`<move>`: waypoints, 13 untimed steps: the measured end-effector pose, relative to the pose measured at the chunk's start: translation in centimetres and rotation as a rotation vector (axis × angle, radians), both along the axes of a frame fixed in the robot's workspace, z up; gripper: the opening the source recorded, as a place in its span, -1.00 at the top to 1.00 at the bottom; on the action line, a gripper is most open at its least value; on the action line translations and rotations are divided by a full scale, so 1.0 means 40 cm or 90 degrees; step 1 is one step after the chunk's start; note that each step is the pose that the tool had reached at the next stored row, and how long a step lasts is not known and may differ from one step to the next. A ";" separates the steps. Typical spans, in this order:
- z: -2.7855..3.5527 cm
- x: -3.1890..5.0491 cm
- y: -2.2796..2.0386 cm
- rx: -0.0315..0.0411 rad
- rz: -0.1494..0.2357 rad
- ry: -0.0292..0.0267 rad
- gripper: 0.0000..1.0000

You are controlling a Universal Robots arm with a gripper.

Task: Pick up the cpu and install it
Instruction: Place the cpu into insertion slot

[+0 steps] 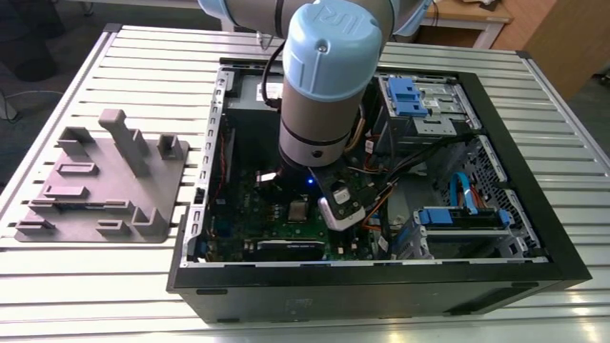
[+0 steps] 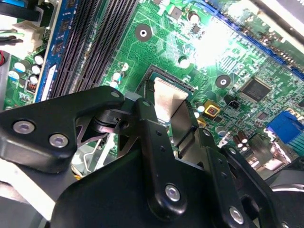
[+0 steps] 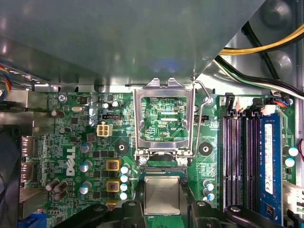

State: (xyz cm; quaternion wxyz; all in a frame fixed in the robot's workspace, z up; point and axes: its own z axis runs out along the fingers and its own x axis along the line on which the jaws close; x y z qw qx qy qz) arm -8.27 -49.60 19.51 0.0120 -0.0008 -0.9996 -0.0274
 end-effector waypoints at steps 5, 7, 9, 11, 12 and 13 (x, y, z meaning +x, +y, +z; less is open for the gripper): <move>-0.001 0.002 -0.001 0.0000 0.001 0.0000 0.22; -0.001 0.002 -0.001 0.0000 0.000 0.0000 0.22; -0.003 0.002 -0.001 0.0002 0.000 -0.0001 0.22; -0.005 0.002 -0.001 0.0000 0.000 0.0000 0.22; -0.005 0.002 -0.001 -0.0001 0.000 0.0000 0.22; -0.005 0.002 -0.001 -0.0002 0.000 0.0001 0.22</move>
